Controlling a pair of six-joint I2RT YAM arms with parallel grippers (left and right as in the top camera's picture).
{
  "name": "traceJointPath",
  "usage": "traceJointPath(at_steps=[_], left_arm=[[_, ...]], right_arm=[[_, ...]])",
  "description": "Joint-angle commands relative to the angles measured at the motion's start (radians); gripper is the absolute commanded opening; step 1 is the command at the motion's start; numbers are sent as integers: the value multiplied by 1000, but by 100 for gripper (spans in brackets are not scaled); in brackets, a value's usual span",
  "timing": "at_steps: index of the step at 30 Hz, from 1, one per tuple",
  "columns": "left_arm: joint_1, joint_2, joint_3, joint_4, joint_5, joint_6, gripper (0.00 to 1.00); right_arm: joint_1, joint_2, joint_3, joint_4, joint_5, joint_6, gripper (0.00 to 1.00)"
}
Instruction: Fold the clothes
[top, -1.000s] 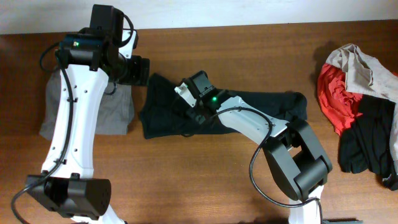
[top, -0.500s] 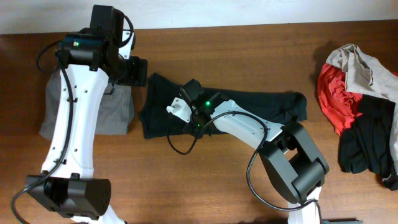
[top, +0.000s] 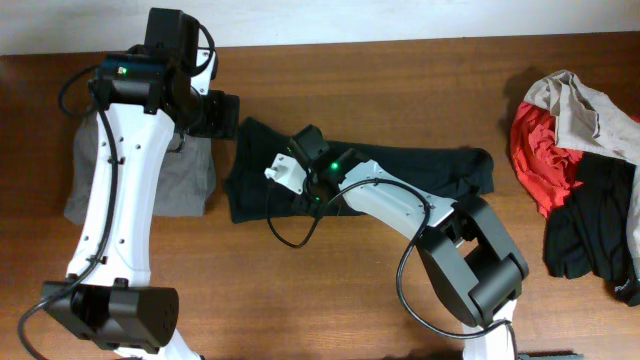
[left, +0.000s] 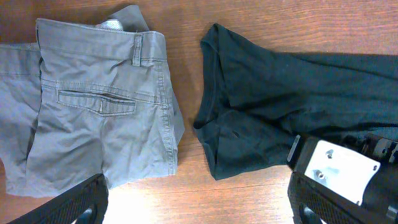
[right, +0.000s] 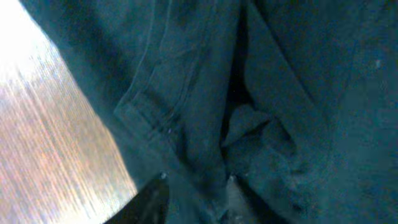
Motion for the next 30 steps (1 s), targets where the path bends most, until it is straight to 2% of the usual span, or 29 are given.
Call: traceJointPath(at_steps=[1,6,11,16,22,26,30], left_arm=[[4,-17,18,4,-12,3,93],[4,-17,18,4,-12,3,93],[4,-17,18,4,-12,3,93],[4,-17,18,5,-12,3,93],[4,-17,18,4,-12,3,93],[4,-17,18,4,-12,3,93],[4,-17,18,4,-12,3,93]], right_arm=[[5,20,20,14,-13,-4,28],[5,20,20,32,-13,0,11],[5,20,20,47,-11,0,4],[2,20,20,82,69,38,4],[-30,20,20,156,118,205,4],[-75,20,20,190,92,332,4],[-127,20,20,193,-41,409,4]])
